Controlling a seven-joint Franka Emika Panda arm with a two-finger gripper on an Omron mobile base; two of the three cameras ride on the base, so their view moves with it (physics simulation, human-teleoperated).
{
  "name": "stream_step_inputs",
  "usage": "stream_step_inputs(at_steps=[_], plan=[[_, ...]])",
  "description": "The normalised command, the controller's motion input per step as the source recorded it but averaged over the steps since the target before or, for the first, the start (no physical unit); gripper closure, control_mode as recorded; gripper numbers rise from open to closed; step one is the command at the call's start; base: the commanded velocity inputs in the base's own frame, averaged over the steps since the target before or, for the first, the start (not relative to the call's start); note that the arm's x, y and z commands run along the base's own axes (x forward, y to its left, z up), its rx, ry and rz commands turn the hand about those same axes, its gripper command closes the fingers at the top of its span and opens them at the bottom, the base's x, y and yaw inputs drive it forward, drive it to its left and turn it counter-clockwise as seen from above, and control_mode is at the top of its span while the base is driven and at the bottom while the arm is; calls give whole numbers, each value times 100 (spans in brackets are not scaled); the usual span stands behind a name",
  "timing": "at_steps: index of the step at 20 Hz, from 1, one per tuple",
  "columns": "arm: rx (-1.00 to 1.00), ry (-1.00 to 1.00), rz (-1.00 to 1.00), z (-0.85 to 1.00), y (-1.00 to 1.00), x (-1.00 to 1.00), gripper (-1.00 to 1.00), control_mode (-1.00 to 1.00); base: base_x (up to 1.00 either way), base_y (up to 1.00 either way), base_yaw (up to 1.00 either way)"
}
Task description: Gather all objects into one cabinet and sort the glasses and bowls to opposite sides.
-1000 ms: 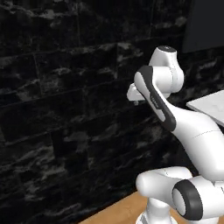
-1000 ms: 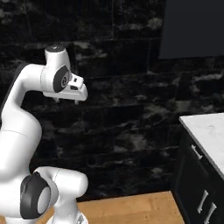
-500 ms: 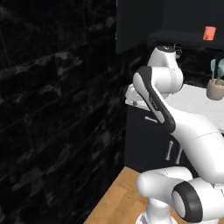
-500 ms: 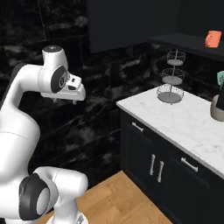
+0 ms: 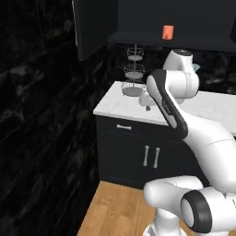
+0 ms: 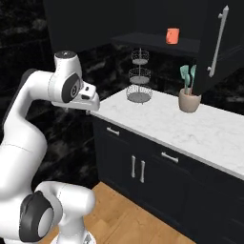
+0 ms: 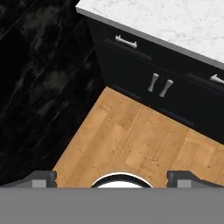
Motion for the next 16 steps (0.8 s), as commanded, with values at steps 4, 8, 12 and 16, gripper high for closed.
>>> stream_step_inputs(at_steps=[4, 8, 12, 16], plan=[[0, 0, 0, 0, 0, 0, -100, 100, 14, 18, -5], [0, 0, 0, 0, 0, 0, -100, 100, 39, -3, -56], [0, 0, 0, 0, 0, 0, -100, 100, 49, 0, -67], [0, 0, 0, 0, 0, 0, -100, 100, 26, 13, -27]])
